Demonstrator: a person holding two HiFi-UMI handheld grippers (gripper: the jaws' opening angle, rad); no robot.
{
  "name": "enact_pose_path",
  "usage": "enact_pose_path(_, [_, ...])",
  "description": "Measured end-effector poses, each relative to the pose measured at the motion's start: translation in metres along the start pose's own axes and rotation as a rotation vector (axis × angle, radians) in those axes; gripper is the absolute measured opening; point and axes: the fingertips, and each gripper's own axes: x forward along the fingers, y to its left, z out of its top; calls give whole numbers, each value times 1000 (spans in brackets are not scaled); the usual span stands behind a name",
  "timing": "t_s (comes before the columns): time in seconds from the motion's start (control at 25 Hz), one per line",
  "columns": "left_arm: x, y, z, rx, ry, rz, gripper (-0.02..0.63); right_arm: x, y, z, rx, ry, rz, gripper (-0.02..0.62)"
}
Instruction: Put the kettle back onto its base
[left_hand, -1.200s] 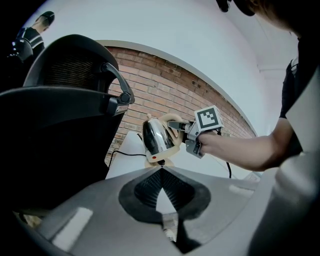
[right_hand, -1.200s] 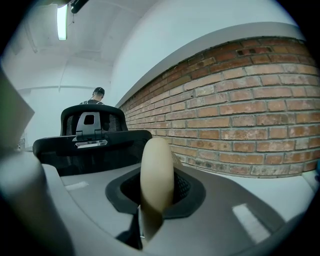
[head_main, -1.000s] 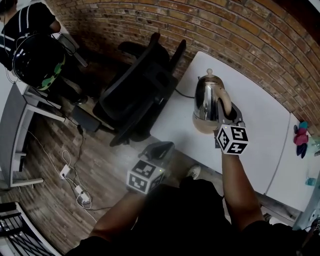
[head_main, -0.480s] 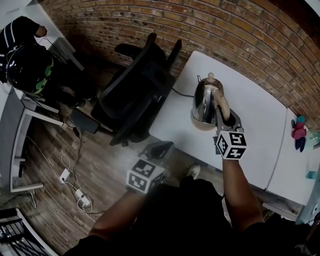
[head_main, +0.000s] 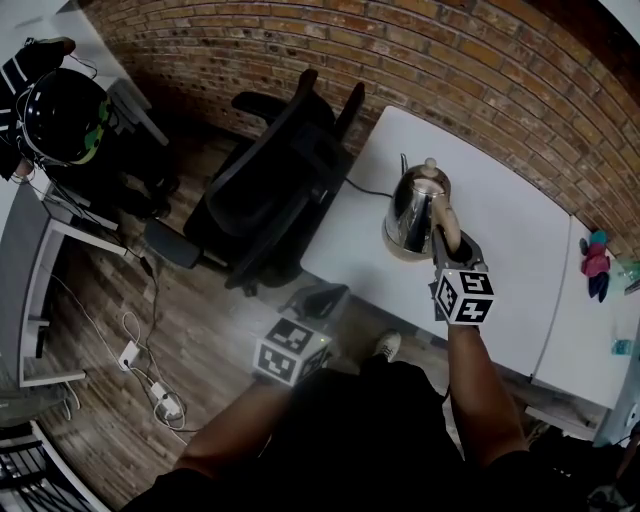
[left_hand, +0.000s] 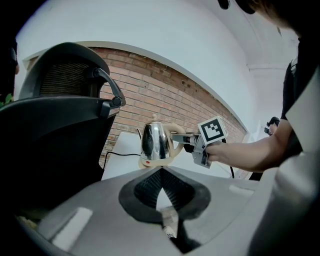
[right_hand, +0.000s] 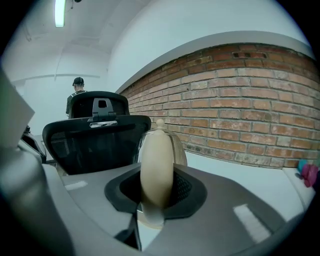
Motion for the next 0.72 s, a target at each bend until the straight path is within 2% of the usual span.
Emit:
enact_pose_path(0.44, [-7,-4,-2,23,5,-13,0,-10,2,-27,36,52,-24,104])
enact_pose_path(0.72, [-11,-6,-2,25,2,-21,0,-14,8,-38,15,87,-35,109])
